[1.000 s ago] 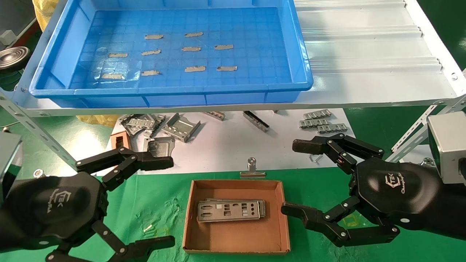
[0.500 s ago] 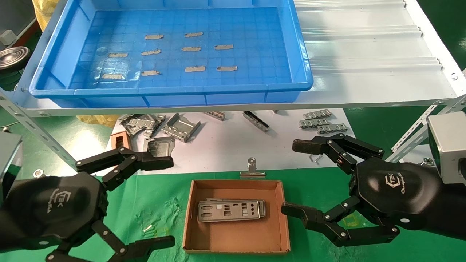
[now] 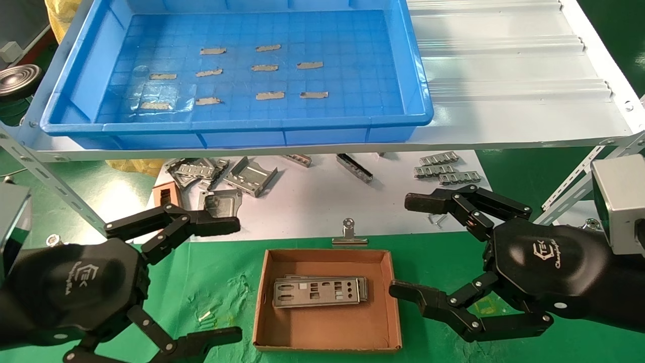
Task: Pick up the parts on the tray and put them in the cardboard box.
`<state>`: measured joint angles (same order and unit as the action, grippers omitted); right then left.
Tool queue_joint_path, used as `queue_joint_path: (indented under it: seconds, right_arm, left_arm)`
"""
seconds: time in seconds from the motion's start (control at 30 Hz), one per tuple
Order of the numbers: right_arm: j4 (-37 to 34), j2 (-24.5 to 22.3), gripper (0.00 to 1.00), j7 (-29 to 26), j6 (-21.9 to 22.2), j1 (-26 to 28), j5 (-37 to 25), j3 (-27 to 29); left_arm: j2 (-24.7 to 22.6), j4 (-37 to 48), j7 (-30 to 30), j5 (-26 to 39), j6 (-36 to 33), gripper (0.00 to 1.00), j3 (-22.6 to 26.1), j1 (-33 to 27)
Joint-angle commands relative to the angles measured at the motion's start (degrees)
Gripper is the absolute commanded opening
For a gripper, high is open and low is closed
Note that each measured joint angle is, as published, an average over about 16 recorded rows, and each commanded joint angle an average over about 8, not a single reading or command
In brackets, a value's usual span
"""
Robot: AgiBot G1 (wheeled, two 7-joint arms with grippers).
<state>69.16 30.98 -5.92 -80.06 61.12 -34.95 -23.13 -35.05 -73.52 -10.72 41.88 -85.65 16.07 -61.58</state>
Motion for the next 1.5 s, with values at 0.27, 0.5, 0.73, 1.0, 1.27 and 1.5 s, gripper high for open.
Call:
queue_joint_path:
  seconds: [0.27,0.5,0.73,1.0,1.27,1.5]
  right_arm:
    - [0.0,0.0,1.00,0.0,0.0,0.0,0.0,0.0]
    - [0.0,0.0,1.00,0.0,0.0,0.0,0.0,0.0]
    - [0.0,0.0,1.00,0.0,0.0,0.0,0.0,0.0]
    - [0.0,0.0,1.00,0.0,0.0,0.0,0.0,0.0]
    - [0.0,0.0,1.00,0.0,0.0,0.0,0.0,0.0]
    - [0.0,0.0,1.00,0.0,0.0,0.0,0.0,0.0]
  left_arm:
    - [0.0,0.0,0.0,0.0,0.0,1.00,0.0,0.0]
    - [0.0,0.0,0.0,0.0,0.0,1.00,0.0,0.0]
    - [0.0,0.0,0.0,0.0,0.0,1.00,0.0,0.0]
    - [0.0,0.0,0.0,0.0,0.0,1.00,0.0,0.0]
    - [0.0,0.0,0.0,0.0,0.0,1.00,0.0,0.0]
    - [0.0,0.0,0.0,0.0,0.0,1.00,0.0,0.0]
